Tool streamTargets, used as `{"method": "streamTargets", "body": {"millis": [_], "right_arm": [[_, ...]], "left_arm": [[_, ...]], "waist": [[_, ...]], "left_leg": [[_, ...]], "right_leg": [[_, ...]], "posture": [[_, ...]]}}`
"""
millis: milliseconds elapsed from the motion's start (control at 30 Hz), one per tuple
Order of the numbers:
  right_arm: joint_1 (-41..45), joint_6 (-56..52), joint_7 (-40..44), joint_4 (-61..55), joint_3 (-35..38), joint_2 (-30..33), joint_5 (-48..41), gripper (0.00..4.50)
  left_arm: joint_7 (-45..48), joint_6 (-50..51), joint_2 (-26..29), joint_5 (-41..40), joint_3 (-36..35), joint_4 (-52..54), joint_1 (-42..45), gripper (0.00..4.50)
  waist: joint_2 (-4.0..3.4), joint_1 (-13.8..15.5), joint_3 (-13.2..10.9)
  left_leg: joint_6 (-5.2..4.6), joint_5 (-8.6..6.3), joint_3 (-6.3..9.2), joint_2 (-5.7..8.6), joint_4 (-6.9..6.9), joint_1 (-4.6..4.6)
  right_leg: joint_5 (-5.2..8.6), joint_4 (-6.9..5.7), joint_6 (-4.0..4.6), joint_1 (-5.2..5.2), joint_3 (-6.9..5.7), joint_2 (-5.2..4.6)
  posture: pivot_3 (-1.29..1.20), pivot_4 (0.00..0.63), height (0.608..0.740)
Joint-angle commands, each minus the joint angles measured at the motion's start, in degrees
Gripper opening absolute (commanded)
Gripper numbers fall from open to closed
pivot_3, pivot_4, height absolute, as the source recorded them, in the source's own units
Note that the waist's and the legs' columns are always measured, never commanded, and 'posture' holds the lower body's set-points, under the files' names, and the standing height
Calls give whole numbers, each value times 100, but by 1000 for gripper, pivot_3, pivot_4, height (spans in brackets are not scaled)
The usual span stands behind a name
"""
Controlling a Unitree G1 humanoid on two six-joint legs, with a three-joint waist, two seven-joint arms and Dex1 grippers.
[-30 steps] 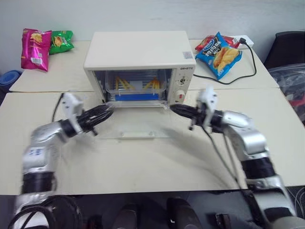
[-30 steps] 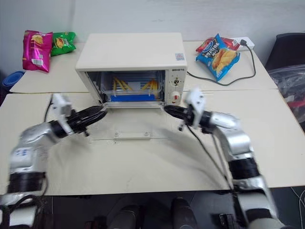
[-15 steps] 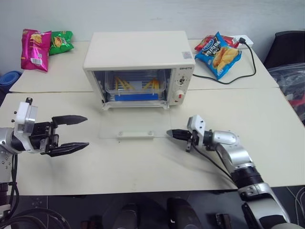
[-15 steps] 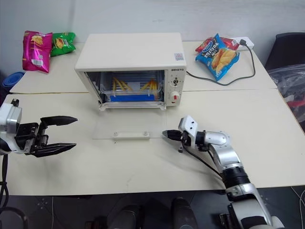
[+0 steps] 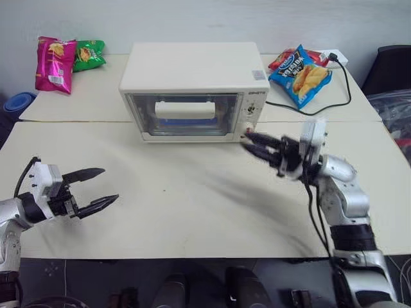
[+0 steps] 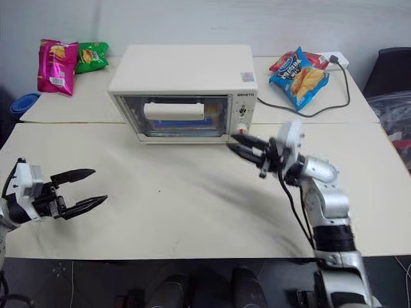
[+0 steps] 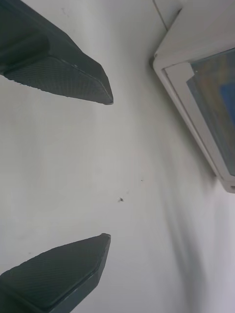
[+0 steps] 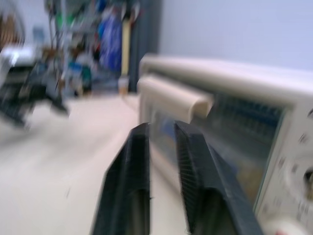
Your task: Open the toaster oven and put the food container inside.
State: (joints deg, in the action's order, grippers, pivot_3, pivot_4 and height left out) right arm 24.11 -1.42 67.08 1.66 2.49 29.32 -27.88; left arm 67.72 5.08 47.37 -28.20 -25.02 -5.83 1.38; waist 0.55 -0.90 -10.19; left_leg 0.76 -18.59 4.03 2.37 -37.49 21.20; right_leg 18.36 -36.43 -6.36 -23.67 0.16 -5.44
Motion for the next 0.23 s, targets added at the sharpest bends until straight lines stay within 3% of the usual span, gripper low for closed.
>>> {"method": "streamTargets", "body": {"millis": [33,233], "right_arm": [[-523,716,648,-93,49,433,265,2156],[-1392,1184,615,62,321,716,411,3990]], "left_arm": [[-41,-270,73,169,-64,108,-155,4500],[-384,-699,-47,514,-10,-175,-249,4500]], "waist": [[0,4,0],[0,-4,0]], "left_leg": [[0,0,0,0,0,-1],[0,0,-7,-4,-3,-11]], "right_leg": [[0,1,0,0,0,0],[0,1,0,0,7,3]], "posture": [[0,150,740],[0,150,740]]}}
